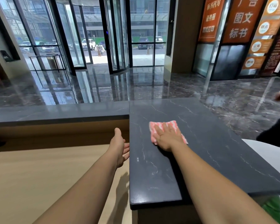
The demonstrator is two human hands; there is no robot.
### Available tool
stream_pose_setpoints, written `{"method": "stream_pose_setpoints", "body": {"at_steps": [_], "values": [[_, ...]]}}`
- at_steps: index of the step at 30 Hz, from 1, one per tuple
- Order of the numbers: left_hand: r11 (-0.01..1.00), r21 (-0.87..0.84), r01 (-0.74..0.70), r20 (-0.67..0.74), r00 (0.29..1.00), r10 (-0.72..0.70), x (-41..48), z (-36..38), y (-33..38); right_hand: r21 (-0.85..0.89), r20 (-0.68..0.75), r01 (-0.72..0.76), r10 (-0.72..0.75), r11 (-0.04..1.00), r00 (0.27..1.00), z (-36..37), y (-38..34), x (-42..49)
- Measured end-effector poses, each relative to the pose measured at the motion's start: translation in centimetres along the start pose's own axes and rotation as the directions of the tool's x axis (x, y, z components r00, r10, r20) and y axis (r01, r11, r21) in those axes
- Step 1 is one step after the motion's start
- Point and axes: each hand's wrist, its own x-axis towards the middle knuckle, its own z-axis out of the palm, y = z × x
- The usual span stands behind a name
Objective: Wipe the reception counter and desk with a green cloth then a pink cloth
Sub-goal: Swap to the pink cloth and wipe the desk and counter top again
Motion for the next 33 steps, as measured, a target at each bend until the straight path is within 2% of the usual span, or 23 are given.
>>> {"method": "stream_pose_setpoints", "body": {"at_steps": [6, 11, 14, 20, 25, 29, 33], "values": [[1.0, 0.025, 0.008, -0.009, 1.0, -0.007, -0.5, -0.3, -0.6, 0.05, -0.005, -0.191, 0.191, 0.98, 0.982, -1.0, 4.7, -1.3], [1.0, 0.016, 0.022, 0.027, 0.999, -0.023, -1.1, -1.3, -1.7, 0.053, 0.021, -0.272, 0.271, 0.961, 0.962, -0.9, 1.6, -2.9], [1.0, 0.012, 0.029, 0.048, 0.998, -0.03, -1.6, -1.9, -2.3, 0.022, 0.02, -0.206, 0.206, 0.978, 0.978, -0.2, -2.3, -4.4], [1.0, 0.006, -0.021, 0.044, 0.999, 0.021, -2.8, -2.4, -2.8, -0.032, 0.016, 0.02, -0.019, 0.999, 1.0, 2.3, -10.4, -6.5], [1.0, -0.009, 0.023, 0.048, 0.999, -0.023, -3.9, -2.7, -3.3, -0.128, 0.022, 0.194, -0.193, 0.973, 0.981, 3.1, -11.8, -8.2], [0.998, 0.049, -0.031, 0.008, 0.999, 0.031, -4.8, -2.1, -3.3, -0.072, -0.014, 0.213, -0.215, 0.974, 0.977, 2.8, -9.0, -7.9], [0.997, 0.074, -0.026, 0.016, 1.0, 0.025, -5.4, -1.7, -3.4, -0.053, -0.05, 0.087, -0.089, 0.995, 0.995, 2.5, -3.7, -7.4]]}}
